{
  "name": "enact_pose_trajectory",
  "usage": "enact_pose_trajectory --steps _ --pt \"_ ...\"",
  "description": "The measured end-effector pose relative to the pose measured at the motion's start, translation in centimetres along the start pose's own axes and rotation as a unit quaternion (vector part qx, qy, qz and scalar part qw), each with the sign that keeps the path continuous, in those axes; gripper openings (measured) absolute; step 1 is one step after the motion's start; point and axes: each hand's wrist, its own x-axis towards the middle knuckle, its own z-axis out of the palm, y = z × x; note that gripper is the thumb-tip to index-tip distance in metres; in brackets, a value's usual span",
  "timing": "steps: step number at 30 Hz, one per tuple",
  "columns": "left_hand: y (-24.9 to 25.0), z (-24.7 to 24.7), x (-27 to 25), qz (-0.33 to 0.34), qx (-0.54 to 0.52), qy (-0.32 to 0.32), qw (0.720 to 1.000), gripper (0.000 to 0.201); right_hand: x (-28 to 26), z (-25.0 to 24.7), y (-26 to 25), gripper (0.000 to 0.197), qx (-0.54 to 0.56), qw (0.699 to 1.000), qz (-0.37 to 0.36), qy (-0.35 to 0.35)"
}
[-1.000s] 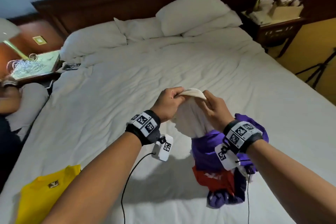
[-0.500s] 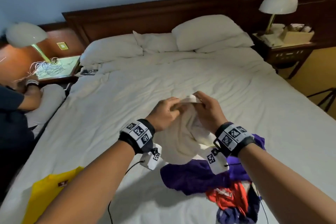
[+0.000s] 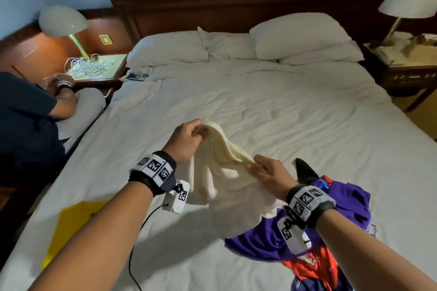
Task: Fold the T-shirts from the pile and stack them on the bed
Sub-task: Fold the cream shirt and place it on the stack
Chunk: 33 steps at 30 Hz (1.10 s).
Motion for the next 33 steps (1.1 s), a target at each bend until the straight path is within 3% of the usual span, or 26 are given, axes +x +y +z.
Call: enact_pose_trajectory --steps 3,4,5,8,10,12,15,17,21,25,28,30,33 --pt "-0.4 2.8 -0.9 0.008 0.112 -0.148 0.983 0.088 2.7 1.0 -1.6 0.038 0.033 0.998 -0.036 0.033" --pt "-0.4 4.1 -1.2 -0.003 0.125 -0.183 0.975 0.089 3.5 1.3 -1.8 0.034 0.046 0.997 -0.039 0.046" --pt "-0.8 5.4 -1.2 -0.026 0.109 -0.193 0.975 0.075 4.2 1.7 -1.8 0.026 0.060 0.996 -0.036 0.056" --pt "-3.0 7.9 -0.5 -0.062 0.074 -0.113 0.989 0.016 5.5 2.9 0.2 0.007 0.041 0.996 -0.021 0.082" --pt "-4.9 8.6 -0.2 -0.091 0.117 -0.087 0.985 0.009 5.4 3.5 3.0 0.006 0.017 0.994 0.003 0.109" --pt "-6.2 9.0 -0.5 -0.136 0.156 -0.032 0.978 0.015 4.8 4.4 7.2 0.014 -0.002 0.993 0.042 0.109" --pt "-8.3 9.8 -0.8 -0.188 0.177 0.064 0.964 0.026 2.7 6.1 14.3 0.021 -0.112 0.984 0.132 0.036" --pt "-9.9 10.8 -1.1 -0.191 0.195 0.082 0.959 0.037 0.9 7.5 18.0 0.023 -0.184 0.966 0.173 -0.048" --pt "-13.1 14.7 -2.3 -0.181 0.190 0.018 0.965 0.045 -1.3 10.8 22.0 0.030 -0.329 0.906 0.130 -0.232" --pt "-16.0 19.0 -4.0 -0.211 0.130 -0.022 0.969 0.046 -1.7 14.0 24.5 0.064 -0.413 0.827 0.089 -0.371" --pt "-17.0 21.6 -5.1 -0.213 0.036 -0.025 0.976 0.049 -2.1 14.5 26.0 0.069 -0.477 0.793 0.038 -0.378" --pt "-16.9 22.9 -5.4 -0.210 0.011 -0.029 0.977 0.050 -2.4 13.6 26.4 0.055 -0.497 0.786 0.013 -0.367" --pt "-15.9 24.3 -5.7 -0.205 -0.020 -0.036 0.978 0.050 -3.2 11.1 26.8 0.040 -0.521 0.776 0.032 -0.353"
